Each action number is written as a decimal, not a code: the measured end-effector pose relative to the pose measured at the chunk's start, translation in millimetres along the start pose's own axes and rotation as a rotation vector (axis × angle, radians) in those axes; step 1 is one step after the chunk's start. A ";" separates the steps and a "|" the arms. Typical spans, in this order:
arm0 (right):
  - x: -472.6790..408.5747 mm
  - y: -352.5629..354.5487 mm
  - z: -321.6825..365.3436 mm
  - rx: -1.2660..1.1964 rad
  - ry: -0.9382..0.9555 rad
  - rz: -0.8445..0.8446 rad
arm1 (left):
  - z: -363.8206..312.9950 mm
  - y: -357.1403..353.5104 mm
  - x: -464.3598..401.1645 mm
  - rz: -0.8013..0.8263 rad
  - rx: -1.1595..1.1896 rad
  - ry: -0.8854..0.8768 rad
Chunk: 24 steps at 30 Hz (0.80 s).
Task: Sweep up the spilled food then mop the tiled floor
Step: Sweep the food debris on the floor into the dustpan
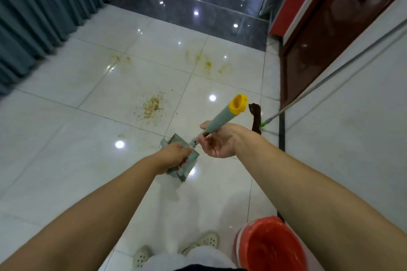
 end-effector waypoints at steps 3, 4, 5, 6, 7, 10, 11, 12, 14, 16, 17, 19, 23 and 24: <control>-13.2 -52.2 -6.5 -0.016 0.029 0.004 | 23.0 34.0 28.6 -0.153 0.052 -0.033; -16.9 -68.8 -8.0 -0.010 0.045 0.003 | 29.8 43.6 37.8 -0.202 0.088 -0.045; -20.6 -85.4 -9.2 0.000 0.066 0.004 | 36.6 53.8 47.1 -0.252 0.116 -0.058; -24.1 -101.4 -10.3 0.009 0.088 0.009 | 43.3 63.8 56.3 -0.300 0.138 -0.068; -27.7 -116.8 -11.5 0.016 0.109 0.017 | 49.9 73.2 65.5 -0.340 0.167 -0.076; -38.0 -158.4 -17.2 0.015 0.155 0.058 | 67.1 97.3 91.5 -0.403 0.271 -0.108; -40.9 -171.2 -20.3 0.012 0.162 0.074 | 72.7 104.9 100.5 -0.423 0.294 -0.116; -43.7 -183.3 -23.9 0.015 0.167 0.091 | 78.4 111.5 109.0 -0.439 0.316 -0.122; -49.3 -206.5 -32.2 0.025 0.170 0.129 | 91.3 122.7 125.7 -0.471 0.363 -0.133; -54.5 -228.7 -41.0 0.031 0.173 0.172 | 102.8 134.3 143.2 -0.531 0.371 -0.145; -56.9 -239.8 -45.1 0.041 0.177 0.187 | 108.2 141.4 153.6 -0.575 0.349 -0.150; -60.2 -260.7 -51.9 0.073 0.195 0.208 | 123.1 157.8 176.2 -0.676 0.311 -0.137; -66.5 -293.1 -63.0 0.103 0.206 0.184 | 171.7 189.8 219.8 -0.812 0.324 -0.086; -69.3 -299.9 -66.7 0.107 0.184 0.170 | 185.5 196.0 230.1 -0.838 0.331 -0.074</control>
Point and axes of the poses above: each hand's wrist, its own x-axis away from the middle knuckle, its own y-axis out of the back of the hand, z = x × y, the point moved 9 cm from there along -x, towards the middle knuckle, and after that the axes turned 9 degrees about z, right-handed, at the moved point
